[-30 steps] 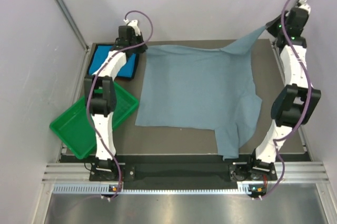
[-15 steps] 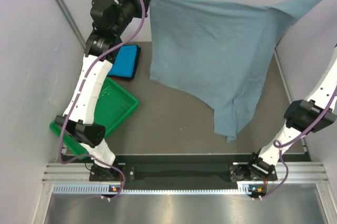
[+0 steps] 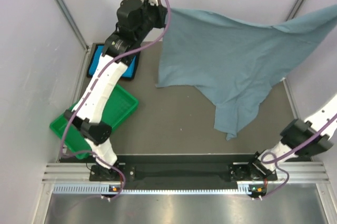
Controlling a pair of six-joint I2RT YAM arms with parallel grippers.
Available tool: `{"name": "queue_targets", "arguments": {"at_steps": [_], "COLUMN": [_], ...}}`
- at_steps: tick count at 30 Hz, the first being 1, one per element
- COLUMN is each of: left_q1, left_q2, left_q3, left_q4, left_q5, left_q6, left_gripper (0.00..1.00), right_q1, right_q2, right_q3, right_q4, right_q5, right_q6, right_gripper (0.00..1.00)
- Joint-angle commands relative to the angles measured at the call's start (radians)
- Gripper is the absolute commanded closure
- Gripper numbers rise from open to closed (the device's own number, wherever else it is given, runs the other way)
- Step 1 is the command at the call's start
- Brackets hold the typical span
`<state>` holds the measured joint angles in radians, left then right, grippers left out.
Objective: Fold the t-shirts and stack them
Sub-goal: Flatten the tshirt out
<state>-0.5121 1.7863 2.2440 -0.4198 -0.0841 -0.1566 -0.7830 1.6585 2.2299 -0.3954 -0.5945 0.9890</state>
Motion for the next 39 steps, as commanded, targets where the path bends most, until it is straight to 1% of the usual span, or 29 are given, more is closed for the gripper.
{"name": "queue_targets", "arguments": {"at_steps": [1,2,3,4,5,6,7,8,10,11,13,14,15,18,19,20,21,22,23,24,25,27,28,29,31,32,34,36,39], "left_q1": [-0.042,-0.043,-0.043,-0.043,-0.043,-0.043,-0.043,-0.043,-0.043,-0.043,-0.043,-0.043,-0.043,-0.043,-0.043,-0.043,-0.043,-0.043,-0.043,-0.043,-0.043,-0.043,-0.043,-0.043,-0.043,-0.043,-0.043,-0.043,-0.043], "left_q2": [-0.247,-0.287,-0.363,-0.398,-0.430,-0.488,-0.516,-0.556,-0.583,-0.599,-0.642,-0.657,-0.686,-0.722,-0.725,-0.725,-0.723,-0.722,-0.719,-0.711,-0.703,-0.667,-0.651,-0.618,-0.579,-0.541,-0.516,-0.502,-0.511], "left_q3": [-0.079,-0.108,-0.135,-0.174,-0.188,-0.205,-0.233,-0.239,-0.245,-0.250,-0.253,-0.256,-0.261,-0.255,-0.232,-0.219,-0.209,-0.204,-0.210,-0.219,-0.240,-0.259,-0.277,-0.285,-0.284,-0.278,-0.273,-0.290,-0.326], "left_q4": [0.045,0.059,0.061,0.062,0.053,0.047,0.043,0.009,-0.026,-0.045,-0.083,-0.086,-0.089,-0.105,-0.125,-0.135,-0.142,-0.148,-0.145,-0.143,-0.149,-0.155,-0.155,-0.149,-0.149,-0.148,-0.131,-0.087,-0.025], "left_q5": [-0.058,-0.060,-0.063,-0.063,-0.063,-0.062,-0.063,-0.060,-0.031,-0.023,-0.007,0.015,0.029,0.060,0.060,0.057,0.055,0.053,0.052,0.050,0.046,0.044,0.043,0.044,0.050,0.056,0.070,0.078,0.142], "left_q6": [0.045,0.040,0.028,0.022,0.014,0.009,0.009,0.003,0.000,-0.011,-0.023,-0.038,-0.047,-0.061,-0.063,-0.063,-0.063,-0.063,-0.063,-0.058,-0.060,-0.057,-0.058,-0.060,-0.061,-0.061,-0.069,-0.072,-0.075], "left_gripper": [1.00,1.00,1.00,1.00,1.00,1.00,1.00,1.00,1.00,1.00,1.00,1.00,1.00,1.00,1.00,1.00,1.00,1.00,1.00,1.00,1.00,1.00,1.00,1.00,1.00,1.00,1.00,1.00,1.00], "right_q1": [-0.230,-0.245,-0.246,-0.228,-0.223,-0.223,-0.222,-0.219,-0.219,-0.219,-0.220,-0.220,-0.220,-0.220,-0.220,-0.220,-0.220,-0.220,-0.220,-0.220,-0.220,-0.220,-0.219,-0.219,-0.211,-0.211,-0.211,-0.211,-0.213], "right_q2": [-0.265,-0.293,-0.322,-0.385,-0.423,-0.452,-0.491,-0.508,-0.546,-0.549,-0.533,-0.526,-0.525,-0.552,-0.566,-0.566,-0.537,-0.520,-0.502,-0.465,-0.444,-0.377,-0.355,-0.335,-0.273,-0.251,-0.201,-0.184,-0.213], "right_q3": [-0.002,-0.012,-0.024,-0.060,-0.117,-0.189,-0.193,-0.182,-0.173,-0.155,-0.052,-0.011,0.046,0.024,-0.002,-0.041,-0.038,-0.024,0.023,0.042,0.059,0.091,0.100,0.103,0.100,0.105,0.126,0.168,0.197], "right_q4": [0.046,0.005,-0.025,-0.028,0.045,0.056,0.040,-0.006,-0.028,-0.074,-0.143,-0.211,-0.230,-0.200,-0.145,-0.128,-0.131,-0.196,-0.235,-0.270,-0.342,-0.432,-0.541,-0.584,-0.669,-0.687,-0.721,-0.724,-0.656], "right_q5": [-0.068,-0.070,-0.054,-0.044,-0.065,-0.079,-0.071,-0.058,-0.038,-0.031,-0.030,-0.024,-0.018,-0.019,-0.063,-0.092,-0.120,-0.146,-0.151,-0.156,-0.183,-0.205,-0.180,-0.162,-0.116,-0.107,-0.068,-0.053,-0.060], "right_q6": [0.029,0.030,0.001,0.007,0.032,0.083,0.079,0.060,0.054,0.050,0.039,0.033,0.034,0.108,0.138,0.198,0.210,0.203,0.145,0.110,0.076,-0.039,-0.088,-0.177,-0.254,-0.307,-0.363,-0.374,-0.346], "right_gripper": [1.00,1.00,1.00,1.00,1.00,1.00,1.00,1.00,1.00,1.00,1.00,1.00,1.00,1.00,1.00,1.00,1.00,1.00,1.00,1.00,1.00,1.00,1.00,1.00,1.00,1.00,1.00,1.00,1.00]}}
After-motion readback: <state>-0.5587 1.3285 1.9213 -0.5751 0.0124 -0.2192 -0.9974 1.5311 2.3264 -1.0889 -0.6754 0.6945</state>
